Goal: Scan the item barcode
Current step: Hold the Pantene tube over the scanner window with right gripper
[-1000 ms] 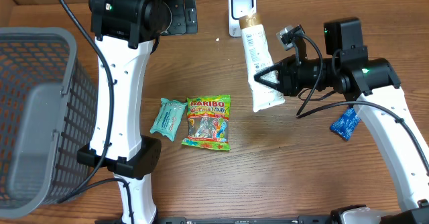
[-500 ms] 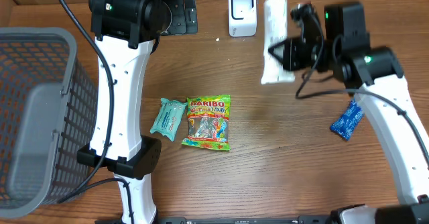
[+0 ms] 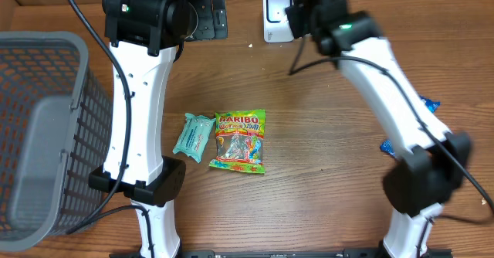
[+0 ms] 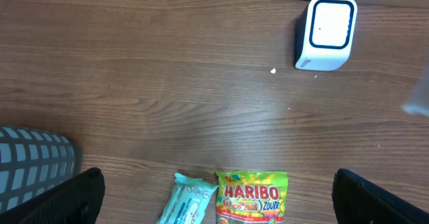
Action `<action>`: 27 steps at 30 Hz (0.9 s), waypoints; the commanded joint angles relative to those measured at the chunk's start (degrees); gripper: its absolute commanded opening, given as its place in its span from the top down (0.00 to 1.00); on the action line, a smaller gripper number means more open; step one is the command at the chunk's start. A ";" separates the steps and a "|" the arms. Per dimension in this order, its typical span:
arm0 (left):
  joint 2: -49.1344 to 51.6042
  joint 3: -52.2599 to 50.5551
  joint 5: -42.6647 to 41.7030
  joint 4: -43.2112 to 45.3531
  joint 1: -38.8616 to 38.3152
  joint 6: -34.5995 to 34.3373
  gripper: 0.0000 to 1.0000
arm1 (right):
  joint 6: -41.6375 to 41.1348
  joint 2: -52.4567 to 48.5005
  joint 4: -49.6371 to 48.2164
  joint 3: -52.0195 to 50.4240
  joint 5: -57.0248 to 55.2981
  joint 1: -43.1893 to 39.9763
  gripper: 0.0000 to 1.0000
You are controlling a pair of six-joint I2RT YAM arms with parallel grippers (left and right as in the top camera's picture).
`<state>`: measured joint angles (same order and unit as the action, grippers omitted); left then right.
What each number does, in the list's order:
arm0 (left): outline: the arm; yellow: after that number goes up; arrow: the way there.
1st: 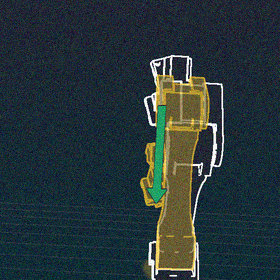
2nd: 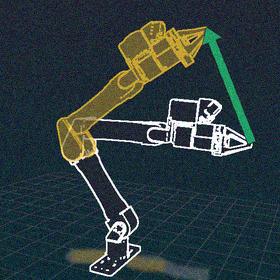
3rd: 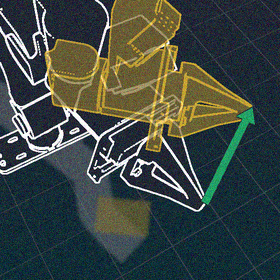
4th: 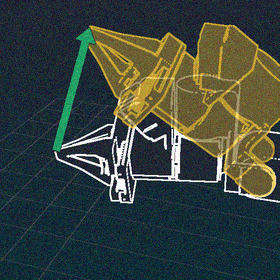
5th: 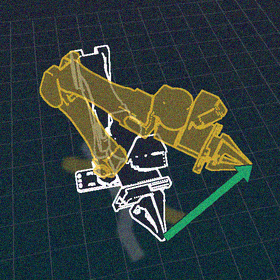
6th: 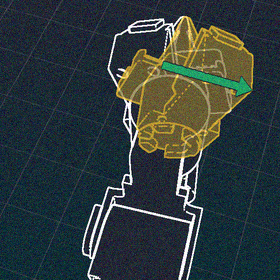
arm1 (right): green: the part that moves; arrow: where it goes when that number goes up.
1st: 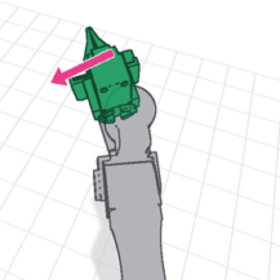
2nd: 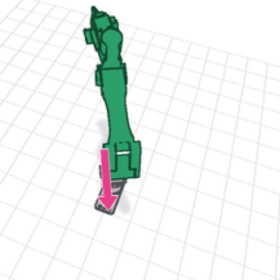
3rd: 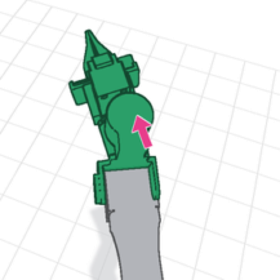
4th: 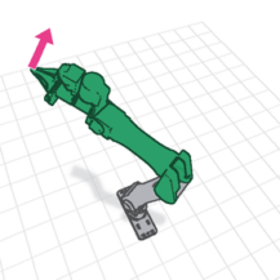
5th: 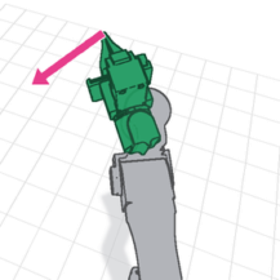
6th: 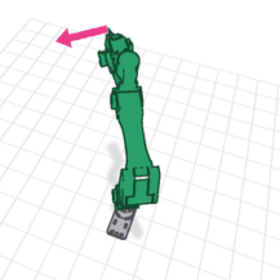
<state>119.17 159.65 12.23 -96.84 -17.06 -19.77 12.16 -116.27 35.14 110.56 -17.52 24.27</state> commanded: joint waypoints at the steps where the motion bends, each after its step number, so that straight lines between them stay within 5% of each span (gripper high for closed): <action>1: 0.52 -0.28 -0.24 0.04 -0.22 -1.03 0.01 | 9.20 -2.49 -5.73 1.36 -14.95 1.11 0.96; 17: 0.52 -0.28 -0.26 0.04 -0.22 -1.03 0.01 | 43.69 -18.58 -22.80 1.14 -16.50 1.07 0.96; 27: 0.52 -0.28 -0.24 0.04 -0.22 -1.03 0.00 | 46.60 -20.44 -23.10 1.14 -17.40 -0.55 0.96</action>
<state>119.17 159.65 12.23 -96.86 -17.06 -19.75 57.69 -138.34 13.54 110.45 -33.10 25.19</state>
